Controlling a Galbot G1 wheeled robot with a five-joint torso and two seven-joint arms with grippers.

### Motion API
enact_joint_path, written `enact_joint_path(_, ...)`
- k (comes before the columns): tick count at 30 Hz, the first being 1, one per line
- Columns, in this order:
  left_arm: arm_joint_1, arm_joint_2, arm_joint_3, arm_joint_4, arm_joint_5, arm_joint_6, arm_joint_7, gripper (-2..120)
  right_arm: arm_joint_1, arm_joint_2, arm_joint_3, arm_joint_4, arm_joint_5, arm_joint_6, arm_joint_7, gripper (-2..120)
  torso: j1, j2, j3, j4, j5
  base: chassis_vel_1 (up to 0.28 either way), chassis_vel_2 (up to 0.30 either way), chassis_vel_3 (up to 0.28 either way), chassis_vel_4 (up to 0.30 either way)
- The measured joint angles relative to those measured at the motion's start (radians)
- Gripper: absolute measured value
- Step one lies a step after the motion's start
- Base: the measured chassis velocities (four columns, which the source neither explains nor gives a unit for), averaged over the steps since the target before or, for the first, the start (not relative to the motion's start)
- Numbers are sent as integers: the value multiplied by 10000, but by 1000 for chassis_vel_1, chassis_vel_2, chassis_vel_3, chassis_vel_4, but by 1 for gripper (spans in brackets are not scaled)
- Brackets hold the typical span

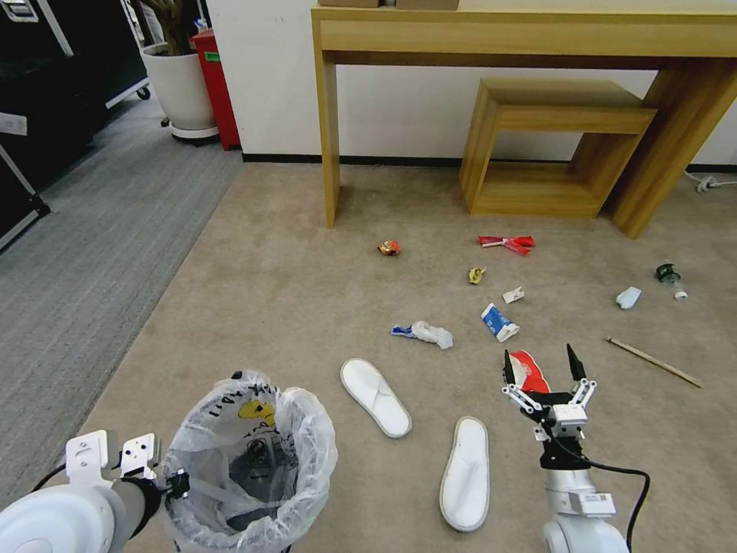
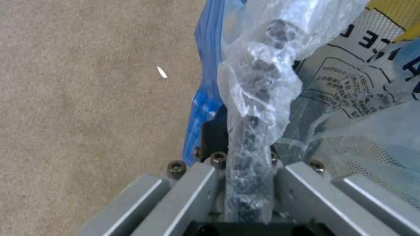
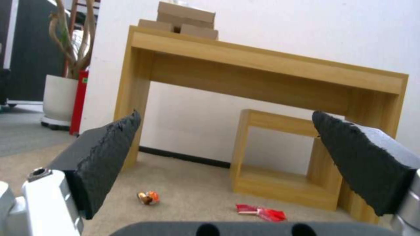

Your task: Pick up the trash bin and place the garbage on the floor into it.

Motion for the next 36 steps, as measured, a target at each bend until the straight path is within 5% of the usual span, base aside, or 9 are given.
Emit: enact_joint_path(36, -29, 108, 232, 147, 316, -21, 125, 0, 20, 24, 0, -170, 222, 72, -495, 100, 1, 0, 1, 0, 0, -12, 12, 12, -11)
